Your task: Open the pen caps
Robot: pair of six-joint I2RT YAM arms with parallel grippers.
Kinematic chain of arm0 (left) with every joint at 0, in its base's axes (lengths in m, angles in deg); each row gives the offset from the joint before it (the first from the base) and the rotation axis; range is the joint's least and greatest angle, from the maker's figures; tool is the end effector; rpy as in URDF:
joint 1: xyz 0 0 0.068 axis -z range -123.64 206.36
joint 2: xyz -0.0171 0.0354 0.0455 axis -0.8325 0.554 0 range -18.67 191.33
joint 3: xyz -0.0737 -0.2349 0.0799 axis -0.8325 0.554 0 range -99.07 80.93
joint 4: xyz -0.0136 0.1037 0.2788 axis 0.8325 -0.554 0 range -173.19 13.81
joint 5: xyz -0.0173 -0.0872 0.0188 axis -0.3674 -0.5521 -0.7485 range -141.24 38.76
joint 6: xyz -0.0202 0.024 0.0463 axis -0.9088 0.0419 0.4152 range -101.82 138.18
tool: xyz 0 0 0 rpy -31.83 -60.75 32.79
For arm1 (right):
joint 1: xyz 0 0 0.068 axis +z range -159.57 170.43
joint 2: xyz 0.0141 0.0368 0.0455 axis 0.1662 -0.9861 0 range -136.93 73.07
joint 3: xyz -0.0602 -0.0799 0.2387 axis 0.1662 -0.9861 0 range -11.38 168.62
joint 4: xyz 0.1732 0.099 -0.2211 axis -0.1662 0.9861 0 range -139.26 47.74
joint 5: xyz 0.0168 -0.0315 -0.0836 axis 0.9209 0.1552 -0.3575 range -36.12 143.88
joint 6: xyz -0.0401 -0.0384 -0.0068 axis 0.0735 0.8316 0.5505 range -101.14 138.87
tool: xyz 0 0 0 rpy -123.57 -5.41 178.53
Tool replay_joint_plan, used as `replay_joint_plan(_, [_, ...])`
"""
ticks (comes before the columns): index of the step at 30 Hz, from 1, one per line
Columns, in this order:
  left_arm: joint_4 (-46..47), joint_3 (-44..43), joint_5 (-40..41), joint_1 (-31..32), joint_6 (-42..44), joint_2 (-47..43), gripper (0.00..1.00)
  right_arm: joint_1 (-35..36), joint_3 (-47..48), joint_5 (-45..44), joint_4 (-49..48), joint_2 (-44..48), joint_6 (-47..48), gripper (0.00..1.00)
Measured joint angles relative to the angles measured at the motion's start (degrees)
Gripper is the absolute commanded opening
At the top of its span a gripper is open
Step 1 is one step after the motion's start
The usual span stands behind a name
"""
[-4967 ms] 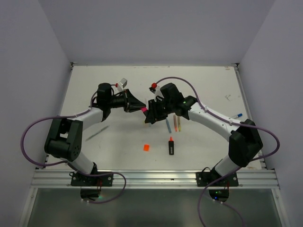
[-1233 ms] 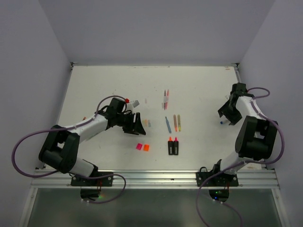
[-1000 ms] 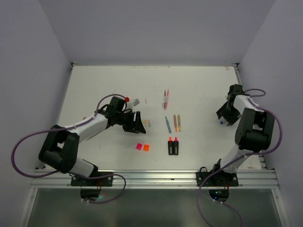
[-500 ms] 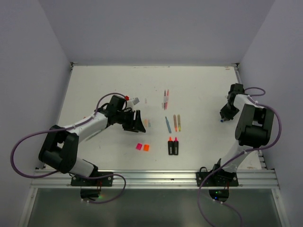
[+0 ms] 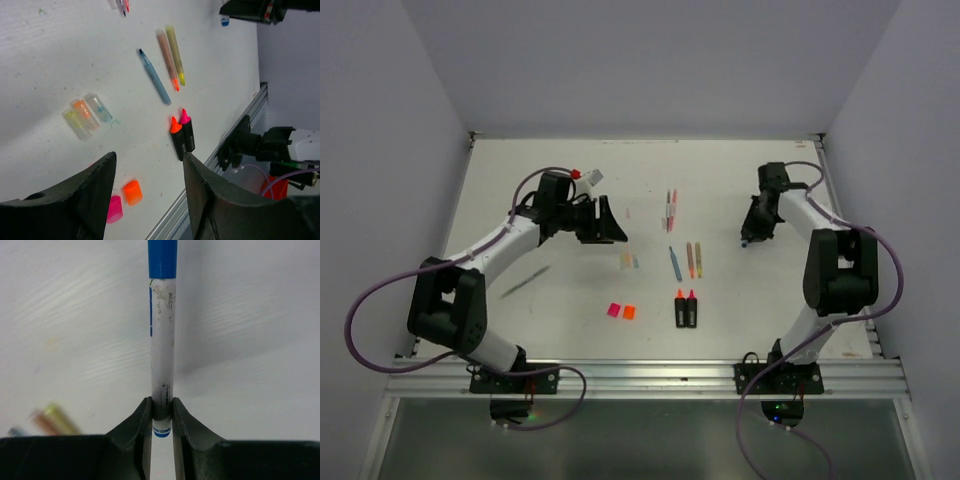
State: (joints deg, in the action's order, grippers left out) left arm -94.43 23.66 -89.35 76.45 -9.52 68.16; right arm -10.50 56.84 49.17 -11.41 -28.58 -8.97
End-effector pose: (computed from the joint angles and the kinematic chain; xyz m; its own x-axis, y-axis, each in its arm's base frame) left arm 0.3228 -0.1435 0.1977 -0.9226 -0.0521 -0.3823 0.2607 0.6464 -0.7171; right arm 0.3761 -0.0092 0.1452 -0.8174 0.4788 -0.3202 0.4799 0.8736 0.0811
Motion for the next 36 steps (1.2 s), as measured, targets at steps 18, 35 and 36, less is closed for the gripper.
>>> replay_joint_plan(18, [17.84,-1.90,-10.23,-6.21,-17.94,4.39,0.65,33.64,4.42,41.81,-3.32,8.44,1.92,0.00])
replay_joint_plan(35, [19.82,0.83,-10.10,-5.81,-21.11,4.50,0.62,35.56,8.50,42.27,-6.51,7.13,-0.68,0.00])
replay_joint_plan(36, [19.85,0.81,-10.10,-5.77,-21.27,4.52,0.60,35.65,8.50,42.42,-6.60,7.13,-0.68,0.00])
